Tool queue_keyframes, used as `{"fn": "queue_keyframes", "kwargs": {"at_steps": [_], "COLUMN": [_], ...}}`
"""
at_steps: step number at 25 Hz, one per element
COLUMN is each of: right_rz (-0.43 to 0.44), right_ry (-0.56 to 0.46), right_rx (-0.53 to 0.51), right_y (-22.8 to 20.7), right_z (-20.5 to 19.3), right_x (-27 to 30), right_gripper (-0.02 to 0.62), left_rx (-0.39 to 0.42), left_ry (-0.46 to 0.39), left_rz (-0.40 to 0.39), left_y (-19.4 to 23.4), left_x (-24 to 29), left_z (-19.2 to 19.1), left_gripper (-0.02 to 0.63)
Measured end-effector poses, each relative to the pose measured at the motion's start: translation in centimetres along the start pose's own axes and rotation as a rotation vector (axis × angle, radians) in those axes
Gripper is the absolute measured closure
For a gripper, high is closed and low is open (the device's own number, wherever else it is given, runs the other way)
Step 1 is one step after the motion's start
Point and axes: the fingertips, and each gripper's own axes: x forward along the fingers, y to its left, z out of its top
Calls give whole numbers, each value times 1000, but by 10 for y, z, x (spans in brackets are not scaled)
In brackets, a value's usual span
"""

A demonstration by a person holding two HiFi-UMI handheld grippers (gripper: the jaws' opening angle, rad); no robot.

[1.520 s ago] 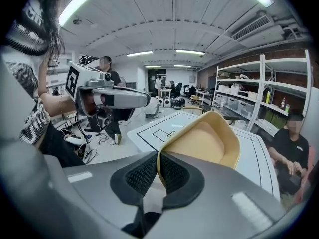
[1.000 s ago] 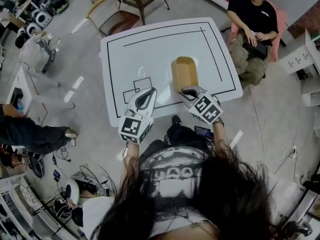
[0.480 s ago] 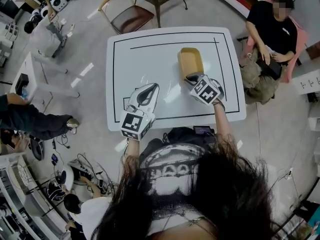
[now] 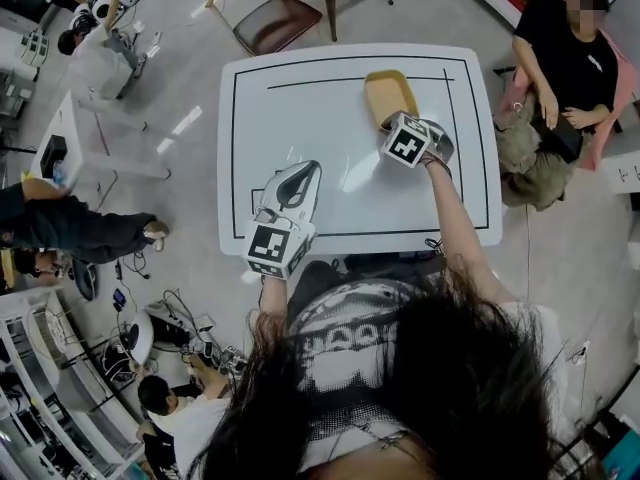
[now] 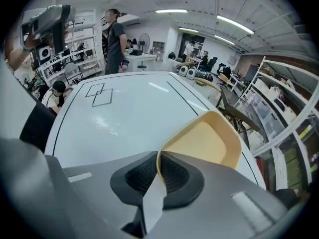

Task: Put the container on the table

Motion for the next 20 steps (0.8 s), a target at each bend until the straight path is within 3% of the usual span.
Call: {"fn": "queue_keyframes", "kwargs": {"at_steps": [9, 12, 16, 20], "right_rz": [-22, -30, -65, -95], "right_ry": [6, -32, -92, -215], "right_rx": [-20, 10, 59, 118], "right_y": [-2, 1, 4, 12], "right_z": [1, 6, 16, 39], "right_x": [16, 12, 0, -28], "right_gripper": [559, 498, 480, 480], "left_rx": [4, 7, 8, 7], "left_ry": [10, 6, 9, 5], "left_rz": [18, 13, 9, 16], "left_y": [2, -2, -3, 1], "left_x": [-3, -7, -17, -30], "left_z": [-1, 2, -1, -3], "left_gripper": [606, 606, 606, 606]}}
